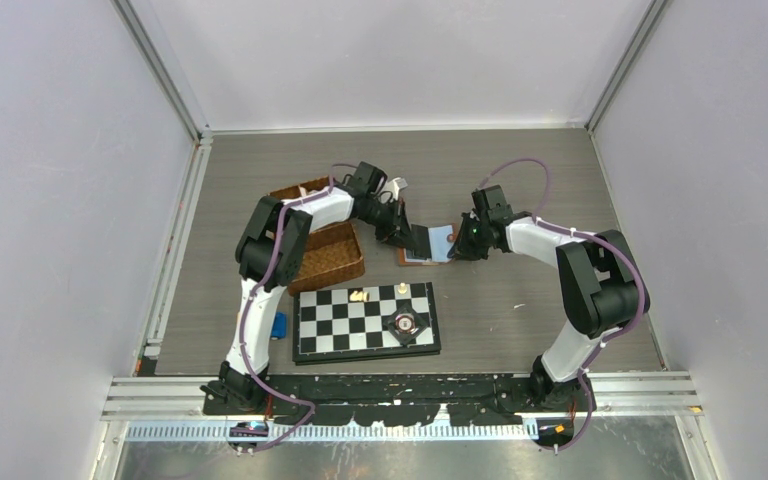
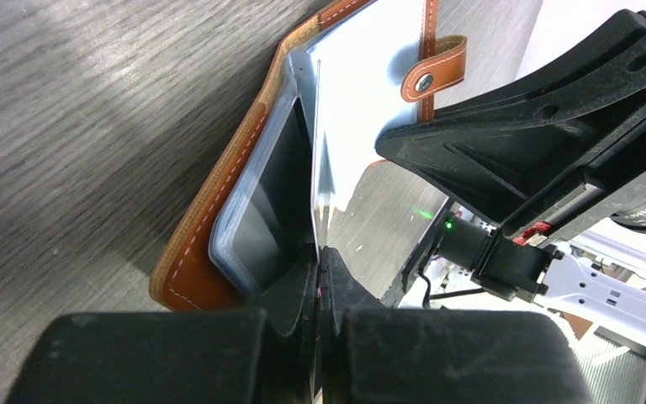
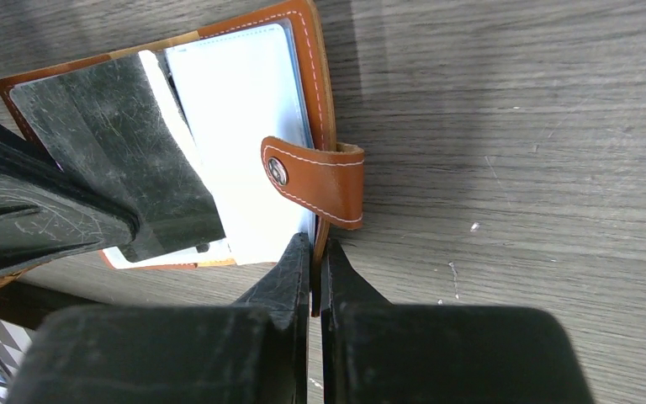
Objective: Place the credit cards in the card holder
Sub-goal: Insert the credit card into the card holder.
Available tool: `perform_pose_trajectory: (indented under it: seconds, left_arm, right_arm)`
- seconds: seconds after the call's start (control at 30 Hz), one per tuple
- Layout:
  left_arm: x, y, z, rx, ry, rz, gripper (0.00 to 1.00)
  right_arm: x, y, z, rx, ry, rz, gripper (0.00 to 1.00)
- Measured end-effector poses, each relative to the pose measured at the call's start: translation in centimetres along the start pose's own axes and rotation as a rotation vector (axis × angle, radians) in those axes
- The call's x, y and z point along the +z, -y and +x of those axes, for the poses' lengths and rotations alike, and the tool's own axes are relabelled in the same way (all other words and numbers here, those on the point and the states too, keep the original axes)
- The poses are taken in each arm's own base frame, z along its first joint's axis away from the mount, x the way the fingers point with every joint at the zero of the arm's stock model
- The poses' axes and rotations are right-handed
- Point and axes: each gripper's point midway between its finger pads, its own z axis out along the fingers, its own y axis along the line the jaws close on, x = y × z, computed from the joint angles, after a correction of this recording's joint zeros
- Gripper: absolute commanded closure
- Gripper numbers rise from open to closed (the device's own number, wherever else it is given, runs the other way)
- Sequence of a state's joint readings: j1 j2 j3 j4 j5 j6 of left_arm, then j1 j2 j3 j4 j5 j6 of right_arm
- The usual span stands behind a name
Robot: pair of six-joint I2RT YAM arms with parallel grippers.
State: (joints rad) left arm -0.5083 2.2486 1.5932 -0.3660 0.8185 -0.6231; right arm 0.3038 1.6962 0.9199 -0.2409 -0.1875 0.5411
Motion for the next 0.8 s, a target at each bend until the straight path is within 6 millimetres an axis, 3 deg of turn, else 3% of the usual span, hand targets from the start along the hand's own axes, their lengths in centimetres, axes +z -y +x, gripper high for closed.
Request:
perform_pose_trajectory:
  seconds: [0.8]
  left_arm:
    - [-0.3, 1.6, -0.6, -0.041, 0.010, 0.077, 1.00]
  right_arm:
    - [0.1, 0.1, 0.0, 0.002, -0.003, 0.006, 0.99]
